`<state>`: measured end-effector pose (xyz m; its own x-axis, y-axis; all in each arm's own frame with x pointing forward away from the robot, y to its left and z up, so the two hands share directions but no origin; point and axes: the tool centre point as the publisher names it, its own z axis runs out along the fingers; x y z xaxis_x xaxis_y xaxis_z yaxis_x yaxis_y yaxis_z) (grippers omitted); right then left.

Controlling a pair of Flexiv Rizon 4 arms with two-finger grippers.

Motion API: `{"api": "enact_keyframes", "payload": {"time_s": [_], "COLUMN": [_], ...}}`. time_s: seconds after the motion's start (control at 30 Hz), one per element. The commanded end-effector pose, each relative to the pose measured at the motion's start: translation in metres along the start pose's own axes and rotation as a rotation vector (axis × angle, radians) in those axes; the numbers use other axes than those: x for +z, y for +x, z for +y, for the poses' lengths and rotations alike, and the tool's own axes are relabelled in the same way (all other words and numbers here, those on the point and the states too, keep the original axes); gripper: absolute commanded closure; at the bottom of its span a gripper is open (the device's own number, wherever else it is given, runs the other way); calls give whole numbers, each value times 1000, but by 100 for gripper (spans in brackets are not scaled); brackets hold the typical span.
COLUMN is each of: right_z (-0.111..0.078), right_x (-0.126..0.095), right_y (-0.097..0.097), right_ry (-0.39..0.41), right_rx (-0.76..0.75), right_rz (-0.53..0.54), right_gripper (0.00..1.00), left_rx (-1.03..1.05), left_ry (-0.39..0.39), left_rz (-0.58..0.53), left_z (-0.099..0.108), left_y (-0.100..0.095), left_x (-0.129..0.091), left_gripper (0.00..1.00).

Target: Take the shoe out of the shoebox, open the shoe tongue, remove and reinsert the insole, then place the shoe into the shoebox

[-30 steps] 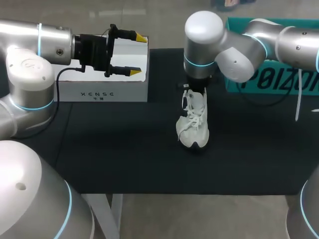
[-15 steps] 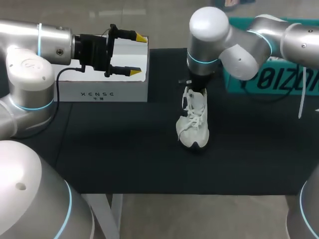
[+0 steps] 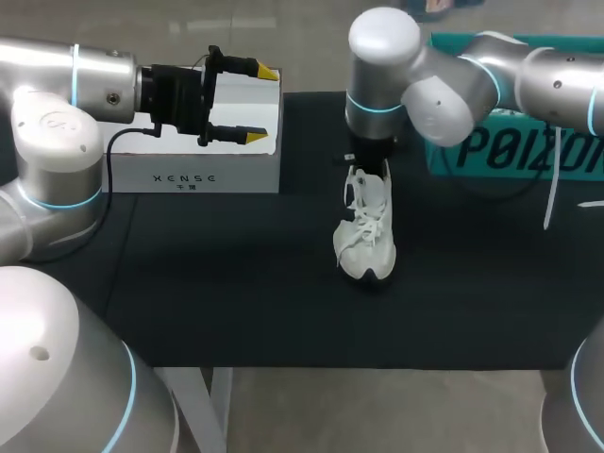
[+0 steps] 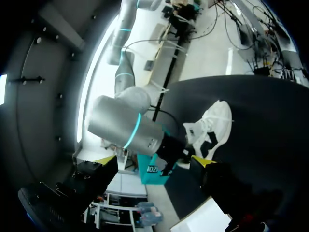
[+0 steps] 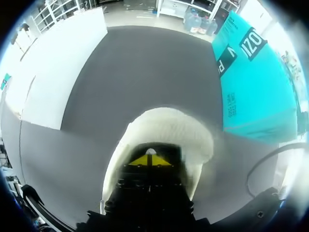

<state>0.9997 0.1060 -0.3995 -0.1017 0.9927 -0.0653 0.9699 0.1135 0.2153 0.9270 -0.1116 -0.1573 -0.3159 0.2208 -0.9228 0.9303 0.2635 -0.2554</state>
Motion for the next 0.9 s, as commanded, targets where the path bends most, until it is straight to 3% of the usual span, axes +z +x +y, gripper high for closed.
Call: {"api": "enact_keyframes", "payload": {"time_s": [0.03, 0.17, 0.8, 0.83, 0.87, 0.9], "right_z": [-5, -9, -34, -35, -35, -35], "right_x": [-32, -41, -37, -38, -39, -40], "right_y": [-8, -11, 0, 1, 1, 1], "right_ry": [24, 53, 133, 132, 134, 135], "right_rx": [36, 60, 77, 77, 76, 76], "right_rz": [-24, -9, 1, 0, -4, -4], "right_gripper": [100, 100, 100, 98, 75, 60], "left_rx": [0, 0, 0, 0, 0, 0], "left_ry": [-1, -1, -1, -1, -1, -1], "left_rz": [5, 5, 5, 5, 5, 5], "left_z": [-1, -1, -1, -1, -1, -1], "left_y": [0, 0, 0, 0, 0, 0], "left_x": [-1, -1, -1, -1, -1, -1], "left_gripper": [0, 0, 0, 0, 0, 0]}}
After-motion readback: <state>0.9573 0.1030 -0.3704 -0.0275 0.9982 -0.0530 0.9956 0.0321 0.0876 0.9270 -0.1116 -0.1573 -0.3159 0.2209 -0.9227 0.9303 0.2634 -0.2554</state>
